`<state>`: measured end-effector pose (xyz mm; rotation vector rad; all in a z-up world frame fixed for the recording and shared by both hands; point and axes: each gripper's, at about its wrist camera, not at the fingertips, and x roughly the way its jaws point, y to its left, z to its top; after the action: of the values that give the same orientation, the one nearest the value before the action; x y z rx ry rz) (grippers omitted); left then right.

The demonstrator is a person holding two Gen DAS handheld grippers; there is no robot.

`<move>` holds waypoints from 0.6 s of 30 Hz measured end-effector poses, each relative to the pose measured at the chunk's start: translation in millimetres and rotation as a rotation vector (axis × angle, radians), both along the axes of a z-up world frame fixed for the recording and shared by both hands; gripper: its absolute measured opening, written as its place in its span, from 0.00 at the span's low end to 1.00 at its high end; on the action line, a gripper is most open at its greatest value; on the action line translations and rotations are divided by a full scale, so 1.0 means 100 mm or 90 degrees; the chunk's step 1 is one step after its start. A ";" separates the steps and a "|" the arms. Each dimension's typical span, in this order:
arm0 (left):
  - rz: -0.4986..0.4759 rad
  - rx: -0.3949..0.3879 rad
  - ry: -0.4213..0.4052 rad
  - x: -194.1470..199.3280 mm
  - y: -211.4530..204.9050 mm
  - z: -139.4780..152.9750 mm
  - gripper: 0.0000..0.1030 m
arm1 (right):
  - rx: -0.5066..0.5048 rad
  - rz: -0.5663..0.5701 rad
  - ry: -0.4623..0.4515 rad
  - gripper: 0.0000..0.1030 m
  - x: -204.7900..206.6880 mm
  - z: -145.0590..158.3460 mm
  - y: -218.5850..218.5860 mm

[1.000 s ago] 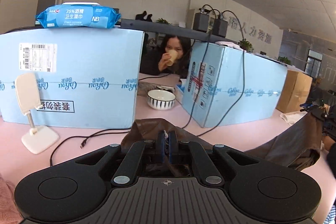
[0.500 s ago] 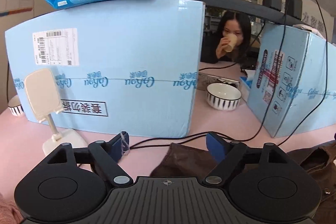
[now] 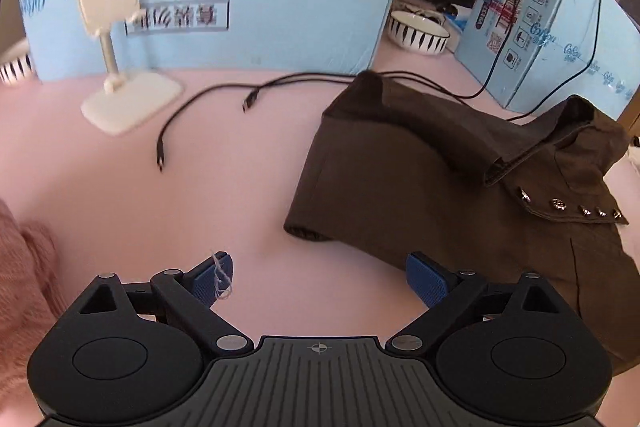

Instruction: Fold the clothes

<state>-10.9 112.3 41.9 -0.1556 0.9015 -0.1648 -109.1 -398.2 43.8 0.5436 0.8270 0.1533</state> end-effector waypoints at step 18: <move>0.032 -0.002 -0.072 0.25 -0.24 -0.05 0.04 | -0.015 0.018 -0.040 0.01 -0.32 -0.23 0.35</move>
<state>14.2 87.8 37.2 -0.1707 0.7832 -0.1272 -141.5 -362.7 21.2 0.5028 0.7744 0.1863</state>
